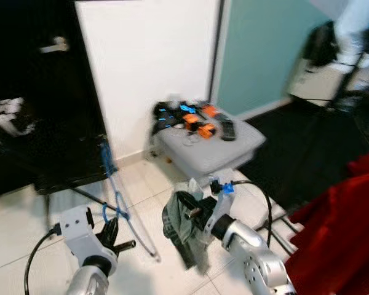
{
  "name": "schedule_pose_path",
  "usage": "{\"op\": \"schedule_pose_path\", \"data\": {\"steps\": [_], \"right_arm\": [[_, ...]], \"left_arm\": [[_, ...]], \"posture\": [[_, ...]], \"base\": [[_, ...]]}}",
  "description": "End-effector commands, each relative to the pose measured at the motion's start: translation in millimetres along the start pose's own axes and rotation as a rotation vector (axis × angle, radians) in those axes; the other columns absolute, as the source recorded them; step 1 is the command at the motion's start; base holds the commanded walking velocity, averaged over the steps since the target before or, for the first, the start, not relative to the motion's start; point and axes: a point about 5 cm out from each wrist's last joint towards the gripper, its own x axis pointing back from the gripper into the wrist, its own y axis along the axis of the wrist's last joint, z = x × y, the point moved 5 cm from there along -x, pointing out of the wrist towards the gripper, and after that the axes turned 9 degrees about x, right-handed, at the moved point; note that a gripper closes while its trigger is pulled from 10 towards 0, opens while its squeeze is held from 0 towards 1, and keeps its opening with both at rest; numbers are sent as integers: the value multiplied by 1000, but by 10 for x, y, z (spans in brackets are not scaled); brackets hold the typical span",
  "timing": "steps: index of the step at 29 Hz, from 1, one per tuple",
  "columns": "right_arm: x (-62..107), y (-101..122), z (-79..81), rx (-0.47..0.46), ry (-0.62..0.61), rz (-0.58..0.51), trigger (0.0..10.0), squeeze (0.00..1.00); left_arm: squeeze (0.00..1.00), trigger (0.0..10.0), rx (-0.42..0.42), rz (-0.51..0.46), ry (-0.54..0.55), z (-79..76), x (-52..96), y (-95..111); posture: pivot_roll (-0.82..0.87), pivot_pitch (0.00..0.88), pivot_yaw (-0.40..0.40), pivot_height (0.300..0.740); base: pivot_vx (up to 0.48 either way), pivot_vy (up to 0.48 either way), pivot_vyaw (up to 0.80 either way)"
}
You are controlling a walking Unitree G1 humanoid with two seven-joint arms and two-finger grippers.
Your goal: Hang hanger
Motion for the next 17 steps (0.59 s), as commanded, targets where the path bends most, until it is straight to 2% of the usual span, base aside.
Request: {"op": "schedule_pose_path", "data": {"steps": [1, 17], "right_arm": [[1, -1, 11, 4, 4, 0, 10000, 0], [-7, 3, 26, 2, 12, -3, 10000, 0]], "left_arm": [[0, 10000, 60, 0, -6, -106, -9, -59], [0, 10000, 57, -3, -9, -111, -11, -48]], "posture": [[7, 3, -45, 740], [6, 7, -41, 740]], "base": [[0, 0, 775], [0, 0, 775]]}}
